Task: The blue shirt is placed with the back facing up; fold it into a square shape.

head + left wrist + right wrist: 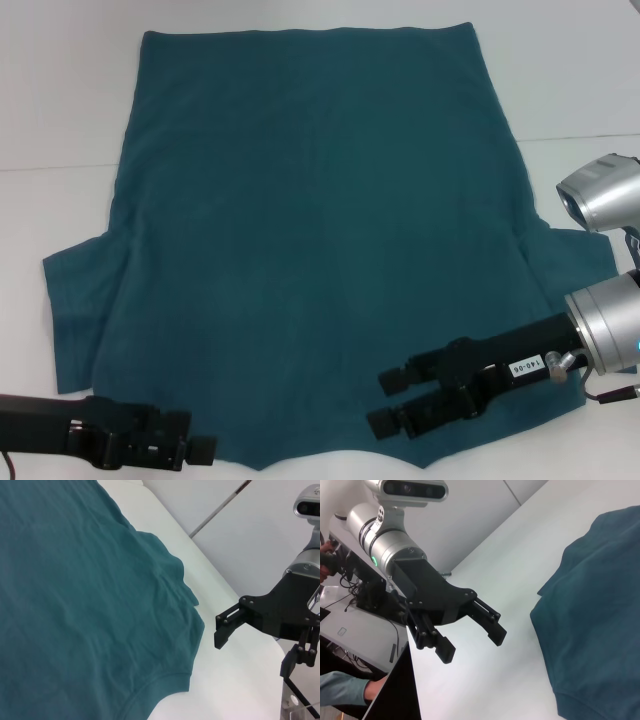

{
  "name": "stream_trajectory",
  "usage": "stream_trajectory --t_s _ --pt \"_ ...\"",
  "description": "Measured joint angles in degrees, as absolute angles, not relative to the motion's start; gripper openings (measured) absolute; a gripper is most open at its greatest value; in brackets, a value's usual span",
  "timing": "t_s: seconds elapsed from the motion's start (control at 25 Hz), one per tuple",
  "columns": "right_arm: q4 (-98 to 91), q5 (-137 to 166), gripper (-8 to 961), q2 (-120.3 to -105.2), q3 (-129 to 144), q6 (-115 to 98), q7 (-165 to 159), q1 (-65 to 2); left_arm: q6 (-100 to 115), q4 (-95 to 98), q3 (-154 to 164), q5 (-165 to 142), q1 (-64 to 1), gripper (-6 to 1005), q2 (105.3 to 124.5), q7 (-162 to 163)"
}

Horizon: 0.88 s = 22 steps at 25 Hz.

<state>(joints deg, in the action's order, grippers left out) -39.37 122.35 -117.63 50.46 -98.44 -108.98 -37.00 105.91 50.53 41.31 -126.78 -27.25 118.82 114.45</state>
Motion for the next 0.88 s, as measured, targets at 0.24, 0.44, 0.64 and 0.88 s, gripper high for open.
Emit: stream_trajectory --t_s 0.24,0.44,0.64,0.88 --pt "-39.4 122.3 914 -117.60 50.4 -98.4 -109.0 -37.0 105.9 50.5 41.3 -126.9 -27.2 859 118.83 114.5" --pt "-39.4 122.3 914 -117.59 50.4 -98.4 -109.0 -37.0 105.8 50.5 41.3 -126.9 -27.3 858 118.83 114.5" --pt "-39.4 122.2 911 -117.62 49.4 -98.4 -109.1 -37.0 105.6 50.6 40.9 -126.8 -27.3 858 118.83 114.8" --pt "-39.4 122.2 907 -117.92 41.9 -97.7 -110.3 -38.1 99.5 50.9 37.3 -126.5 -28.1 859 118.46 120.8"
